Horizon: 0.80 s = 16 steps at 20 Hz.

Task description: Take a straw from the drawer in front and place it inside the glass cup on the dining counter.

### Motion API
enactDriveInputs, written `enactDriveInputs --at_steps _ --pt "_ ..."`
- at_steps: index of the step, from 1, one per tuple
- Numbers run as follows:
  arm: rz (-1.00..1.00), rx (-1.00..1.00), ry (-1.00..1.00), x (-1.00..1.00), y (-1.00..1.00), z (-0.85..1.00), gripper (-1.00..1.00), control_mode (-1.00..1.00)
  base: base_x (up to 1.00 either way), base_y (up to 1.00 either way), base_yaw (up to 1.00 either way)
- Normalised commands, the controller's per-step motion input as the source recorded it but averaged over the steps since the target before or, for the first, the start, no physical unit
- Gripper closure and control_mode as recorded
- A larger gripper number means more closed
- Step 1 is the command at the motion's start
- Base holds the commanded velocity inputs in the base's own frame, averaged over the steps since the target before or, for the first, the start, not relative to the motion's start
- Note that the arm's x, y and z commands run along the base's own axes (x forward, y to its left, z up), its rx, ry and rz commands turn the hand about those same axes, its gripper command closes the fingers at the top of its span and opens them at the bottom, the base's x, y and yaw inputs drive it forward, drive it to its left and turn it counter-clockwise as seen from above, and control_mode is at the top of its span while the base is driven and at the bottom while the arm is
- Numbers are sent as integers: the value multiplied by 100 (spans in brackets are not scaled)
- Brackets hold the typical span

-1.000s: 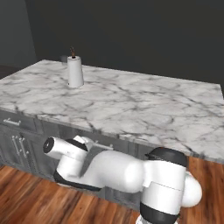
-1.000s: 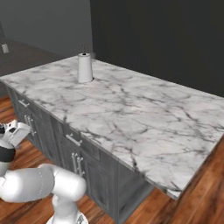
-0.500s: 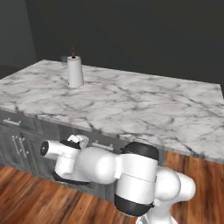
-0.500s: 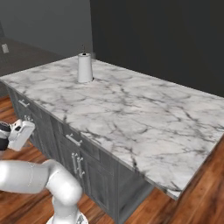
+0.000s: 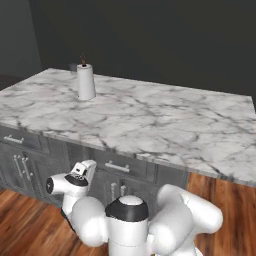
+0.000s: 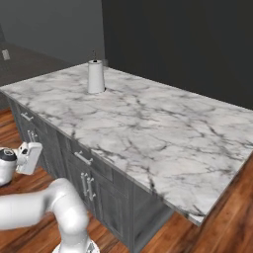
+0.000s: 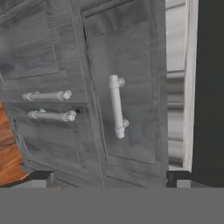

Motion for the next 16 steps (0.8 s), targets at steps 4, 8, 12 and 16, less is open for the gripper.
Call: enactDriveInputs --at_steps 4,8,12,16 --pt "9 -3 -3 58 -11 -26 -100 -100 0 0 0" --pt "7 -1 0 61 -1 -22 -100 -100 0 0 0" --pt "5 -4 0 50 0 -31 -100 -100 0 0 0" --pt "2 -6 0 36 0 -38 -100 -100 0 0 0"
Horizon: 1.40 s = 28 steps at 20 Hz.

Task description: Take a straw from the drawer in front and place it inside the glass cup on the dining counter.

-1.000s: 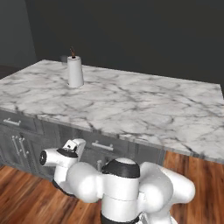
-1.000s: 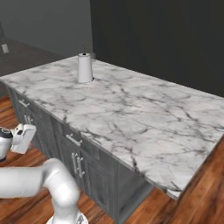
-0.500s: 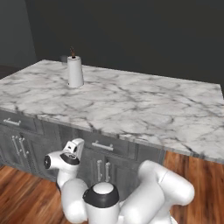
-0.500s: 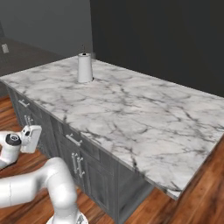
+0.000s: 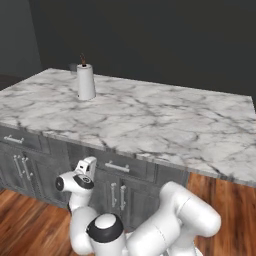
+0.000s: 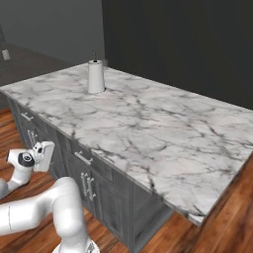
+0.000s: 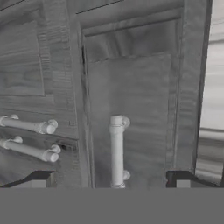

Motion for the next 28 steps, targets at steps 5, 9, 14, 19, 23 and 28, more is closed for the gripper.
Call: enactDriveInputs --at_steps 5,9,14,19,23,28 --pt "0 -9 0 24 0 -42 -100 -100 0 0 0" --pt "0 -8 -4 25 -5 -33 -100 -100 0 0 0" --pt "0 -6 -10 27 -9 -23 -100 -100 0 0 0" --pt "0 -5 -14 18 -8 -19 -100 -100 0 0 0" --pt "0 -4 -13 3 -12 -14 -100 -100 0 0 0" --pt "0 -3 -9 0 -19 -13 -100 -100 0 0 0"
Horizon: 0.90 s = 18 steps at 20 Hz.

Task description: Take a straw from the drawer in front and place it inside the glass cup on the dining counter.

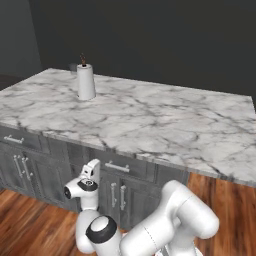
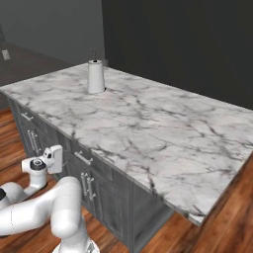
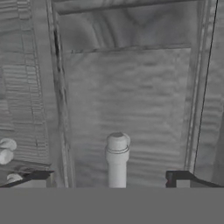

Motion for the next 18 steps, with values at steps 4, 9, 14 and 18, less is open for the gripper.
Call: enactDriveInputs --at_steps 4,9,14,18 --pt "0 -3 -11 0 -24 -12 -100 -100 0 0 0" --pt "0 -1 -15 0 -24 -3 -100 -100 0 0 0" --pt "0 -1 -13 0 -17 -5 -100 -100 0 0 0" --pt "0 0 -11 0 -11 -14 -100 -100 0 0 0"
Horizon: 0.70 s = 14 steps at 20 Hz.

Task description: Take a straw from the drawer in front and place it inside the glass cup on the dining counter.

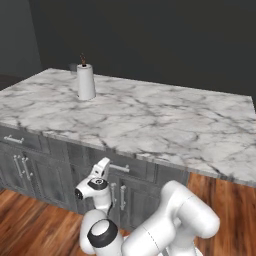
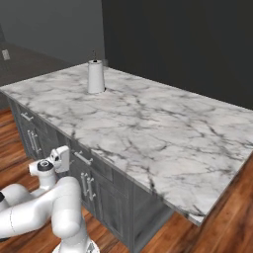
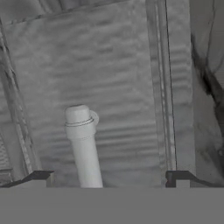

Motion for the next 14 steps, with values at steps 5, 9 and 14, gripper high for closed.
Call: enactDriveInputs --at_steps 5,9,14 --pt "0 -1 -8 0 -6 -25 -100 -100 0 0 0" --pt "0 0 -7 0 0 -25 -100 -100 0 0 0" --pt "0 0 -6 0 0 -24 -100 -100 0 0 0"
